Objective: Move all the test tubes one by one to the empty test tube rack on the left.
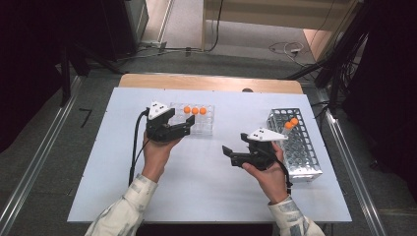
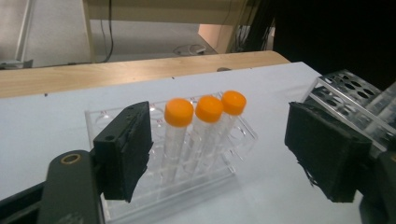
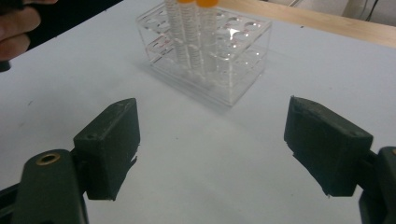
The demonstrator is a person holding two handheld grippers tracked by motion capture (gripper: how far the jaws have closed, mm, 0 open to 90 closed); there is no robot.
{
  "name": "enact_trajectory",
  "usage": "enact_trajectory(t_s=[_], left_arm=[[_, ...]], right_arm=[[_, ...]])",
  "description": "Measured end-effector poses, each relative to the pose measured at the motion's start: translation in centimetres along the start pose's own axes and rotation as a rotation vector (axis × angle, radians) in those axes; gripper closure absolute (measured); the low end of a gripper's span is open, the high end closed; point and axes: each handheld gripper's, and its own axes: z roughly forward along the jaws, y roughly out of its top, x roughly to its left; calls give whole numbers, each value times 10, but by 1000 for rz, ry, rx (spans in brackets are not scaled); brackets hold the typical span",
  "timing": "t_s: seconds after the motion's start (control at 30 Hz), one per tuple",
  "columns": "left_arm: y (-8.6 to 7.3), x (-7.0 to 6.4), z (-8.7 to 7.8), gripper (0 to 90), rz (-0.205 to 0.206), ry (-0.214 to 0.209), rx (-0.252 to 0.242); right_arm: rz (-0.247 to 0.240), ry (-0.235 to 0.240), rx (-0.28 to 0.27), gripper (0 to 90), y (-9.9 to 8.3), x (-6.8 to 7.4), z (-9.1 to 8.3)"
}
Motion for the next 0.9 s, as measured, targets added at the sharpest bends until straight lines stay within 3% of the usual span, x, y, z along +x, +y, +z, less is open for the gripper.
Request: enact_trajectory(t_s=[0.23, 0.57, 0.9], left_arm=[[-18, 4, -15, 150, -46, -19, 3], [-24, 3, -30, 150, -22, -3, -13], [-26, 1, -30, 154, -15, -8, -8]], right_arm=[[31, -43, -24, 171, -1, -18, -15], [51, -97, -33, 174, -8, -36, -34], [83, -166, -49, 188, -19, -56, -58]])
